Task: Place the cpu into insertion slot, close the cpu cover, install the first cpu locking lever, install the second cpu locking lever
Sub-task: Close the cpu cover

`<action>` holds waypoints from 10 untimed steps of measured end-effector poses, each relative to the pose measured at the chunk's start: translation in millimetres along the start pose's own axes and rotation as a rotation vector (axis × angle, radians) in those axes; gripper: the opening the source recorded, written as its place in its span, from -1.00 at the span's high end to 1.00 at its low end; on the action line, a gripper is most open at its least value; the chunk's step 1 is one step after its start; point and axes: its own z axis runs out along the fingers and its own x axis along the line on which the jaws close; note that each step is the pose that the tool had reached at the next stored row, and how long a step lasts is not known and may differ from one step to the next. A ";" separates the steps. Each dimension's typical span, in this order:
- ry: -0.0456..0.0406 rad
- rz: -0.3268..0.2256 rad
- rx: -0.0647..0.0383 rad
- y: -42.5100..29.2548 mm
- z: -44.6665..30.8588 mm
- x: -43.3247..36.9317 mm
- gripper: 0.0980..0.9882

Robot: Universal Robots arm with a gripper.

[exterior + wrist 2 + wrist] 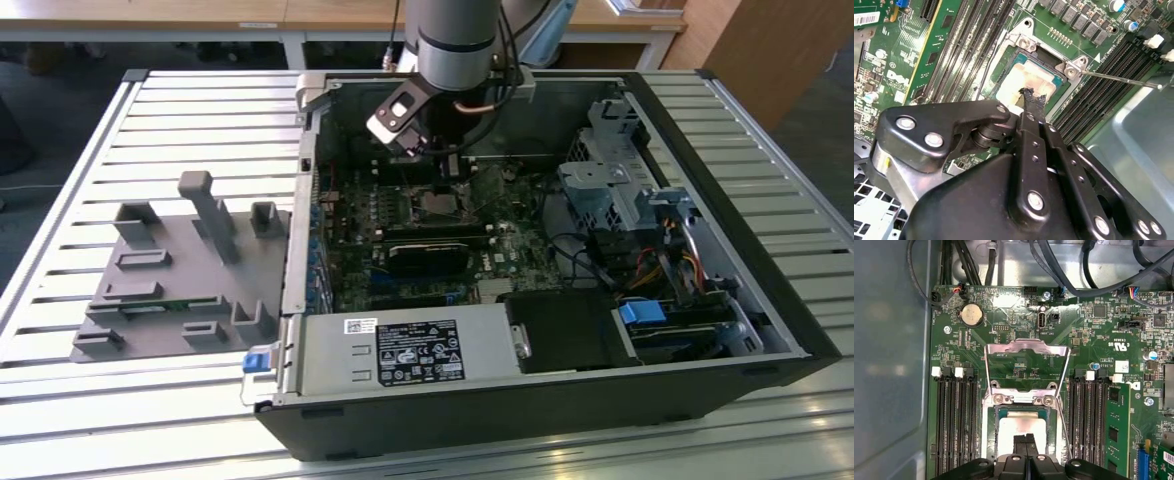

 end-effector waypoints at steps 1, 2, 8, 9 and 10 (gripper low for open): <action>0.0000 0.000 0.000 0.0 -0.4 0.0 0.98; 0.0001 0.000 0.000 0.0 -0.9 0.0 0.98; 0.0001 0.000 0.000 0.1 -5.2 0.1 0.98; 0.0001 0.000 0.000 0.1 -6.0 0.1 0.98; 0.0000 0.000 0.000 0.1 -6.8 0.1 0.98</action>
